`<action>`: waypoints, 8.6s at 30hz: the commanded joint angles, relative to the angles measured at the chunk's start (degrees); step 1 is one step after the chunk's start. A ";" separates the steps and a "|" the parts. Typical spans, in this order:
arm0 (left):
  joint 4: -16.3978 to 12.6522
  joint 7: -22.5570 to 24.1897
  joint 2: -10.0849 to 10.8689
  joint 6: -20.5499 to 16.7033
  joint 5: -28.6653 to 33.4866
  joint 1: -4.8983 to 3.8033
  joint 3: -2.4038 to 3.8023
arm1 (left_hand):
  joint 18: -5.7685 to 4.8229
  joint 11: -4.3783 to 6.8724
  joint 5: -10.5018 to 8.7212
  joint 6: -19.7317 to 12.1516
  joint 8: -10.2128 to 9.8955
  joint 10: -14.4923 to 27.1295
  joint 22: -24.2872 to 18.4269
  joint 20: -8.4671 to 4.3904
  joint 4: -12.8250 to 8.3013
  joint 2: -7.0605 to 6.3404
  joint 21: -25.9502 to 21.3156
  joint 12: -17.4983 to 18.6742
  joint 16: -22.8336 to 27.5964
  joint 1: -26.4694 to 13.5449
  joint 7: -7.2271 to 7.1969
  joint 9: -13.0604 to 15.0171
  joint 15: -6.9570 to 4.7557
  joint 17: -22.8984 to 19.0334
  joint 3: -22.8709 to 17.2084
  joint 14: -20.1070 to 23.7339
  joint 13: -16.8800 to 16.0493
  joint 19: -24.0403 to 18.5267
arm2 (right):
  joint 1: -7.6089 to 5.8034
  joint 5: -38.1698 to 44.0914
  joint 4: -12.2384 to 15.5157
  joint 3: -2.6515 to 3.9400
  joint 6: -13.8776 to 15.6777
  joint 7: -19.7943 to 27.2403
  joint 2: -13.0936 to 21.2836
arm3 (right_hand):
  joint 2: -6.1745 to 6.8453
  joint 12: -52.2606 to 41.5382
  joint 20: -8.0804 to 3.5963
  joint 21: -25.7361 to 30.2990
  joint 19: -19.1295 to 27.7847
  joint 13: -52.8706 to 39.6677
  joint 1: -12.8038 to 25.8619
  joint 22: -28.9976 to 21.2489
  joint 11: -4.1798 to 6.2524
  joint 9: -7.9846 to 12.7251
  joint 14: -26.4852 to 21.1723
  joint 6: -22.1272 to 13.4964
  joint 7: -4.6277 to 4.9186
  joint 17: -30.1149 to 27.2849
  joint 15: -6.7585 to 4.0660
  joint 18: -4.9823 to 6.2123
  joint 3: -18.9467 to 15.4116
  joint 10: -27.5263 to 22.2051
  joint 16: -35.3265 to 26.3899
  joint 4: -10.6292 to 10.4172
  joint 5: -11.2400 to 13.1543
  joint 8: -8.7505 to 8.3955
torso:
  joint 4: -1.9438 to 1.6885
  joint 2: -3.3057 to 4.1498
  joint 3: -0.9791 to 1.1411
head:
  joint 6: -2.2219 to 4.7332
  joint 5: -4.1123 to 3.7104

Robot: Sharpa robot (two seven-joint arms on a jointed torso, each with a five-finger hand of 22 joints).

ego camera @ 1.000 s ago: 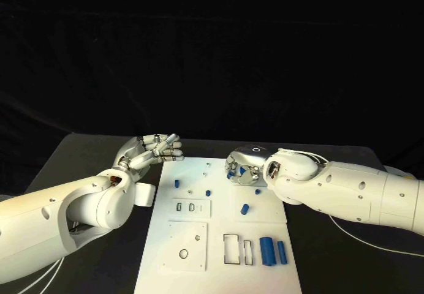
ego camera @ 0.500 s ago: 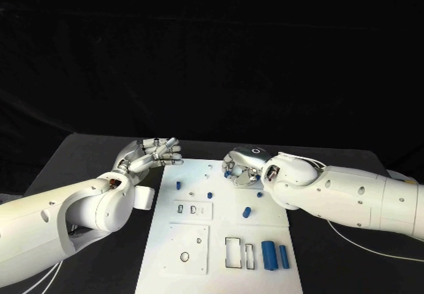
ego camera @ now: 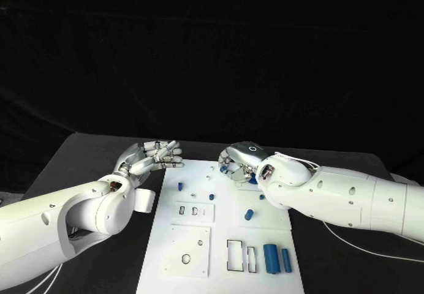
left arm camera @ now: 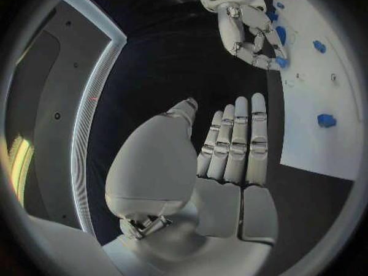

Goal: Assemble the parts on the task board

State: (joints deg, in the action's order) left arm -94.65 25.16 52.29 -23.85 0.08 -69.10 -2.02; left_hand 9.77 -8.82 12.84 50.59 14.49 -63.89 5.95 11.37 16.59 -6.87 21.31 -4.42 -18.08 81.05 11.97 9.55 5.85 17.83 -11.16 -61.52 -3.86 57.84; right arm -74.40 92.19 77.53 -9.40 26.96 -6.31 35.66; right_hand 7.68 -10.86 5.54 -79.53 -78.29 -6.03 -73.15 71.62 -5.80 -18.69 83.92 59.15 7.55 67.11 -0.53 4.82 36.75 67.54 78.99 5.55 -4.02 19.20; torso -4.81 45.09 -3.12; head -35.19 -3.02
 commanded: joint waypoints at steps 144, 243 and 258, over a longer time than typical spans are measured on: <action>-0.28 -0.84 0.80 1.63 0.01 -0.90 0.06 | 0.66 -0.14 -0.13 -0.42 -0.39 0.67 -0.26 0.29 -0.10 -0.11 -0.06 0.64 0.70 0.06 0.22 -0.11 0.16 0.61 -0.06 0.66 0.02 -0.08 | 0.47 1.89 0.19 0.42 1.87 -4.01 -1.12 | 1.06 1.22 0.23 -0.17 -0.19 -2.02 1.95 0.40 1.85 -4.58 1.92 -1.75 0.05 -0.77 0.12 -0.79 -0.64 1.14 0.43 -0.62 -0.79 0.24 | -1.88 1.67 -1.47 | 0.18 -0.27; 1.91 -1.48 0.63 4.15 0.02 -0.76 -0.01 | 0.66 -0.17 -0.16 -0.66 -0.58 1.04 -0.38 0.38 -0.09 -0.25 -0.17 0.78 1.14 0.14 0.15 -0.14 0.24 0.94 -0.01 1.03 0.05 -0.23 | 0.99 -17.35 5.40 0.93 -5.63 -5.37 12.27 | 4.66 -63.53 0.99 -4.33 -5.64 -64.55 1.36 9.93 1.23 -7.76 5.17 -11.86 1.83 18.26 0.98 -2.56 -17.37 7.72 9.79 -11.02 -10.10 -4.32 | 0.44 -0.40 0.17 | -0.96 -1.34; 1.97 -1.87 0.79 4.00 0.02 -0.76 -0.01 | 0.66 -0.20 -0.16 -0.71 -0.61 1.16 -0.39 0.39 -0.09 -0.25 -0.18 0.81 1.21 0.16 0.18 -0.15 0.27 0.98 -0.02 1.10 0.06 -0.25 | 1.51 -12.53 5.62 0.91 -6.10 -5.92 12.23 | 3.51 -65.84 1.02 -4.95 -6.21 -67.21 -1.23 10.94 1.40 -8.11 5.29 -10.08 1.67 19.07 0.91 -2.76 -13.67 9.11 10.05 -9.77 -9.34 -3.17 | 0.39 -0.41 0.18 | -1.10 -1.31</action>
State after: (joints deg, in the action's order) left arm -92.55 23.23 53.11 -20.83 0.08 -69.82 -2.07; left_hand 9.74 -9.11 12.84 50.39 14.28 -63.17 5.63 11.58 16.59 -6.86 21.31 -3.97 -17.19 81.05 12.17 9.46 6.06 18.76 -11.16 -60.90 -3.86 57.63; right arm -73.14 76.37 83.09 -8.36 22.01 -11.54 47.97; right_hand 11.31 -76.35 6.57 -84.18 -83.80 -73.21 -73.91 74.91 -4.36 -26.72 83.91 48.72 9.21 74.94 0.10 3.07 22.87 76.13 88.87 -4.25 -13.59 15.72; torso -4.36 44.69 -2.92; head -36.25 -4.28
